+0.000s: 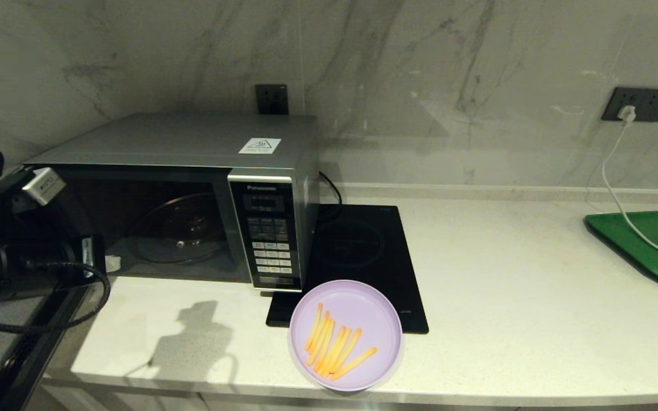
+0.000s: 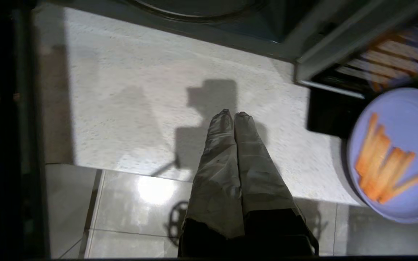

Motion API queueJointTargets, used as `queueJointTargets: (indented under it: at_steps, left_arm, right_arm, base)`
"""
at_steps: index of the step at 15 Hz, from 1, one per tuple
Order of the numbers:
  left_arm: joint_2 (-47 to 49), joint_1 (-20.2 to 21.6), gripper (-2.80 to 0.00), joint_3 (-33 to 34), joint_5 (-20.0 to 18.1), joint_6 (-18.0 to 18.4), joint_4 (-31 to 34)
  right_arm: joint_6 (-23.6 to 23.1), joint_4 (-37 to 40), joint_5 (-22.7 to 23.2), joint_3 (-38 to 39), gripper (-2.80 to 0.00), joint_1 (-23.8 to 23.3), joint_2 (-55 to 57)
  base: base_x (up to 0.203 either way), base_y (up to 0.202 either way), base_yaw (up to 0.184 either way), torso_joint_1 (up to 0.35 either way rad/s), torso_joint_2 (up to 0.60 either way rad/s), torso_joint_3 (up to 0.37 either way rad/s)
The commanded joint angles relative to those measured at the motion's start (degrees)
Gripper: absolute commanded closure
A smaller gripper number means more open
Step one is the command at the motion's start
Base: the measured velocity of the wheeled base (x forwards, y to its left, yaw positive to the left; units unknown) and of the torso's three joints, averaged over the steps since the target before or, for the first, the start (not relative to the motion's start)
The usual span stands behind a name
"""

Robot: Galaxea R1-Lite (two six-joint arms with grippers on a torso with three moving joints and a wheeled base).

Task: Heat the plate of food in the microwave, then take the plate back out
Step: Put the plate in the microwave oven

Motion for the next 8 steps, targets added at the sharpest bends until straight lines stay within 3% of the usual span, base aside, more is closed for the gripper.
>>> queueJointTargets:
  at_steps: [1,4,8]
  left_arm:
    - [2.6,5.6,0.0,0.1,0.0,0.0,-0.8]
    - [4.6,12.6,0.0,0.3,-0.8,0.2,-2.1]
    - [3.6,13.4,0.0,0.2,-2.0,1.4,-2.7]
  right_arm:
    - [0.0,0.1,0.0,0.0,0.0,0.0,0.0]
    - [0.0,0.1,0.0,0.0,0.0,0.0,0.0]
    - [0.0,0.1,0.0,0.0,0.0,0.0,0.0]
  base:
    - [0.0,0.0,0.0,0.0,0.0,0.0]
    - [0.0,0.0,0.0,0.0,0.0,0.0]
    - [0.0,0.0,0.0,0.0,0.0,0.0]
